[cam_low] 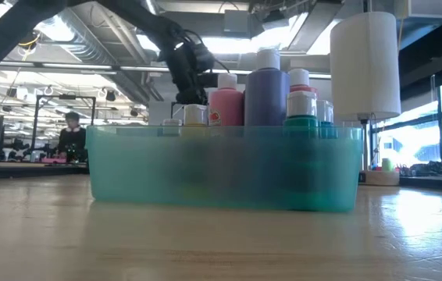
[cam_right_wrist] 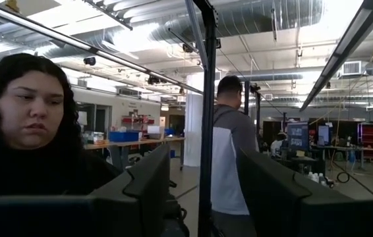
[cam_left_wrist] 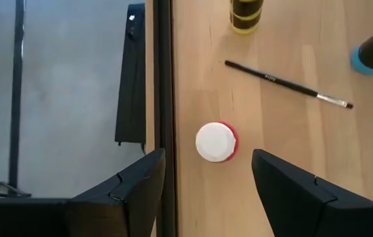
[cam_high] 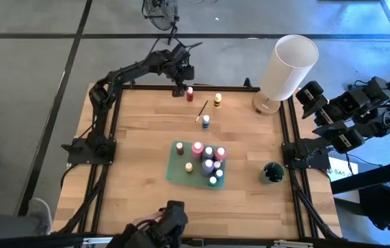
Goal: Pick & Place Paint Supplies
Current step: Put the small red paint bottle into the light green bin
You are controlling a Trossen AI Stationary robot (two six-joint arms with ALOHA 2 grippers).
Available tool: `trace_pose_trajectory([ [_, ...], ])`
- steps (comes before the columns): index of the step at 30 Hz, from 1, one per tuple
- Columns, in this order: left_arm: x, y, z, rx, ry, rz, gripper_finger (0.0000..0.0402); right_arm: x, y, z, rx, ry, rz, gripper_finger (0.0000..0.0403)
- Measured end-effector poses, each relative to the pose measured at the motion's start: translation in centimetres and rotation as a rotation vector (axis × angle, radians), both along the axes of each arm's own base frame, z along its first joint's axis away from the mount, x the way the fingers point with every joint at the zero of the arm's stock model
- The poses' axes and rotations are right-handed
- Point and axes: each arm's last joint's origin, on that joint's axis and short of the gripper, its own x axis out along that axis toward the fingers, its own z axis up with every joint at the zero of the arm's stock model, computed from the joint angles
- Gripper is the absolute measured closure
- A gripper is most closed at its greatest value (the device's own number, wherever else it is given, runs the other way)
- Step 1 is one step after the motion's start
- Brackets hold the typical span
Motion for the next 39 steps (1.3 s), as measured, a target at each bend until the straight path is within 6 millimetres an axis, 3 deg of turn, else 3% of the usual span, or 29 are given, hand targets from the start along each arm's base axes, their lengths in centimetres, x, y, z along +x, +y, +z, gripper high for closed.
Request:
trace_pose_trajectory([
  [8, -0.1, 0.4, 0.1, -0.041, -0.060, -0.004, 0.0178, 0.0, 0.0, 0.0, 0.000, 0.000, 0.000, 0.0225],
  [14, 0.4, 0.8, -0.9, -0.076, -0.083, 0.006, 0.0178, 0.1, 0.0, 0.0, -0.001, 0.002, 0.000, 0.0225],
  [26, 0.9, 1.2, -3.1, -0.126, -0.041, 0.041, 0.0178, 0.4, 0.1, -0.2, -0.006, 0.029, 0.000, 0.0225],
  [39, 1.1, 1.2, -3.3, -0.079, -0.011, 0.045, 0.0178, 0.5, 0.1, -0.5, -0.010, 0.054, 0.001, 0.0225],
])
